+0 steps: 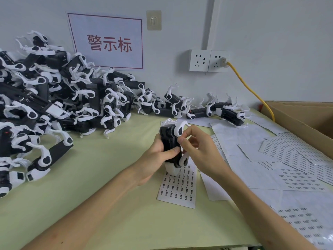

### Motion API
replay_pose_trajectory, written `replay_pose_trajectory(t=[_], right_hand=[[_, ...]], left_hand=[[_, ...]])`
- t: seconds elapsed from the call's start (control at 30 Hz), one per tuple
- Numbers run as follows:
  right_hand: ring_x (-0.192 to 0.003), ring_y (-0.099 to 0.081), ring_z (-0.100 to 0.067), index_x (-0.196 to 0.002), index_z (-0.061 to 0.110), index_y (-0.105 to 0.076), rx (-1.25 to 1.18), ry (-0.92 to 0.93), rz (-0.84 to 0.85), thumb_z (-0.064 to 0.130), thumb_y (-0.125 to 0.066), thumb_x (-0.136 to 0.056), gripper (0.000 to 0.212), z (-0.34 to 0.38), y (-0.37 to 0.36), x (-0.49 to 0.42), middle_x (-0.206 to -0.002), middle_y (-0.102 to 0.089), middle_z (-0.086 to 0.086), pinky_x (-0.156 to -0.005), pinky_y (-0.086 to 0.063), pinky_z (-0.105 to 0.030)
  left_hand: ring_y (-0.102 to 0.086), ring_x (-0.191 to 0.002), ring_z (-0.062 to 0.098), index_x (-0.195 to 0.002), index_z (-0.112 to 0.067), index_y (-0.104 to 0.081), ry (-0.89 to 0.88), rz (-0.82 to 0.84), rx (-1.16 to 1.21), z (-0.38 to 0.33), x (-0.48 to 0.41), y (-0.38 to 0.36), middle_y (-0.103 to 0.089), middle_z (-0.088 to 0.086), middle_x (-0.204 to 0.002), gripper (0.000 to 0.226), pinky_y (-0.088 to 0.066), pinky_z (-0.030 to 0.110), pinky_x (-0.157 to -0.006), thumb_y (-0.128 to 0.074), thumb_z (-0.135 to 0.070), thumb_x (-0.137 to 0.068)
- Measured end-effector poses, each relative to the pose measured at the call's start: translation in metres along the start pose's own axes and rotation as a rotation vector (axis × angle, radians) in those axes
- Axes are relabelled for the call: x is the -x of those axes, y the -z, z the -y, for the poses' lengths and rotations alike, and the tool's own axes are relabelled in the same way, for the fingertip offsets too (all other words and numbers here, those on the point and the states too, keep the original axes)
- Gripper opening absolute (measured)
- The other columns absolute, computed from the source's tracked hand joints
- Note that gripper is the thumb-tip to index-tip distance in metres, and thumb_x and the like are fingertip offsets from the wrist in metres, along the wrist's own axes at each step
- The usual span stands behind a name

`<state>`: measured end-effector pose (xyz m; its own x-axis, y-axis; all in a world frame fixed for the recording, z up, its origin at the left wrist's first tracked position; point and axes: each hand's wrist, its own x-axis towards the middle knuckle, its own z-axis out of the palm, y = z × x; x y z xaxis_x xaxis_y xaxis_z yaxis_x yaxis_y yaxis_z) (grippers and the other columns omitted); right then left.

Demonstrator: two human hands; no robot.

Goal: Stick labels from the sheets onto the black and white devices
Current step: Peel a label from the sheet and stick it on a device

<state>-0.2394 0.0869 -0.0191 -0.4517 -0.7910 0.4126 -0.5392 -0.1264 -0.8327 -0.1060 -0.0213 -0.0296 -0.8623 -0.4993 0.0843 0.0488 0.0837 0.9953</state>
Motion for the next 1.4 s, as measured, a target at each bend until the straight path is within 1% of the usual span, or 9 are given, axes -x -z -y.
replay_pose_trajectory(t=[0.43, 0.6, 0.73, 0.93, 1.0, 1.13, 1.23, 1.3, 1.4], right_hand=[[-0.067, -0.072, -0.028, -0.086, 0.018, -0.058, -0.030, -0.016, -0.010, 0.020, -0.064, -0.099, 0.015, -0.003, 0.000, -0.001, -0.064, -0.067, 0.005, -0.066, -0.049, -0.035], [-0.063, -0.073, -0.034, -0.077, 0.019, -0.055, -0.114, -0.005, -0.021, 0.021, -0.067, -0.096, 0.023, -0.002, 0.000, 0.000, -0.067, -0.066, -0.001, -0.067, -0.053, -0.056], [-0.062, -0.073, -0.035, -0.079, 0.013, -0.055, -0.139, -0.003, 0.000, 0.023, -0.068, -0.096, 0.023, -0.002, 0.000, -0.001, -0.067, -0.067, -0.004, -0.066, -0.052, -0.061], [-0.068, -0.061, -0.018, -0.092, 0.012, -0.061, -0.258, 0.019, 0.053, 0.013, -0.059, -0.096, 0.005, -0.001, 0.001, -0.002, -0.080, -0.063, 0.000, -0.064, -0.051, -0.028], [-0.069, -0.062, -0.017, -0.095, 0.011, -0.062, -0.272, 0.025, 0.063, 0.016, -0.059, -0.090, 0.007, 0.002, 0.001, -0.002, -0.085, -0.067, -0.009, -0.065, -0.050, -0.029], [-0.070, -0.063, -0.021, -0.098, 0.007, -0.062, -0.305, 0.028, 0.077, 0.016, -0.062, -0.087, 0.015, 0.005, 0.001, -0.001, -0.093, -0.069, -0.016, -0.063, -0.051, -0.040], [-0.072, -0.062, -0.040, -0.098, 0.010, -0.064, -0.309, 0.030, 0.072, 0.015, -0.065, -0.086, 0.013, 0.004, 0.001, 0.000, -0.094, -0.070, -0.014, -0.064, -0.051, -0.054], [-0.077, -0.059, -0.050, -0.098, 0.012, -0.064, -0.292, 0.039, 0.082, 0.015, -0.066, -0.086, 0.013, 0.004, 0.001, 0.001, -0.095, -0.071, -0.012, -0.065, -0.047, -0.052], [-0.074, -0.058, -0.044, -0.100, 0.013, -0.064, -0.277, 0.038, 0.113, 0.015, -0.066, -0.086, 0.014, 0.004, 0.001, 0.002, -0.096, -0.072, -0.007, -0.066, -0.047, -0.046]], left_hand=[[-0.058, -0.131, 0.018, -0.141, -0.022, -0.044, -0.013, 0.007, -0.007, 0.001, -0.001, 0.002, -0.064, 0.004, -0.137, 0.059, -0.041, 0.047, -0.117, -0.065, -0.027, -0.086], [-0.058, -0.131, 0.020, -0.141, -0.020, -0.045, -0.011, 0.011, 0.002, -0.001, 0.000, 0.003, -0.064, 0.007, -0.136, 0.059, -0.040, 0.049, -0.117, -0.064, -0.025, -0.085], [-0.060, -0.129, 0.023, -0.142, -0.017, -0.048, -0.003, 0.032, 0.090, -0.003, -0.002, 0.004, -0.064, 0.010, -0.137, 0.059, -0.042, 0.046, -0.116, -0.063, -0.021, -0.084], [-0.071, -0.096, 0.016, -0.128, -0.011, -0.060, 0.070, 0.060, 0.352, -0.007, -0.003, 0.006, -0.074, 0.004, -0.103, 0.047, -0.056, 0.029, -0.080, -0.060, -0.021, -0.082], [-0.068, -0.085, 0.013, -0.121, -0.011, -0.062, 0.082, 0.040, 0.370, -0.010, -0.002, 0.007, -0.070, 0.002, -0.094, 0.041, -0.055, 0.028, -0.074, -0.065, -0.024, -0.082], [-0.063, -0.089, 0.021, -0.122, -0.003, -0.058, 0.098, -0.061, 0.295, -0.011, -0.003, 0.003, -0.063, 0.009, -0.096, 0.046, -0.052, 0.043, -0.089, -0.061, -0.038, -0.092], [-0.061, -0.104, 0.034, -0.133, 0.001, -0.056, 0.124, -0.112, 0.253, -0.009, -0.004, 0.001, -0.064, 0.029, -0.117, 0.048, -0.041, 0.060, -0.110, -0.054, -0.036, -0.103], [-0.062, -0.100, 0.036, -0.132, 0.003, -0.057, 0.132, -0.128, 0.232, -0.009, -0.006, 0.002, -0.060, 0.037, -0.126, 0.046, -0.046, 0.061, -0.105, -0.051, -0.034, -0.105], [-0.065, -0.086, 0.036, -0.128, 0.008, -0.055, 0.140, -0.141, 0.238, -0.007, -0.009, 0.004, -0.063, 0.037, -0.110, 0.046, -0.057, 0.050, -0.082, -0.047, -0.033, -0.106]])
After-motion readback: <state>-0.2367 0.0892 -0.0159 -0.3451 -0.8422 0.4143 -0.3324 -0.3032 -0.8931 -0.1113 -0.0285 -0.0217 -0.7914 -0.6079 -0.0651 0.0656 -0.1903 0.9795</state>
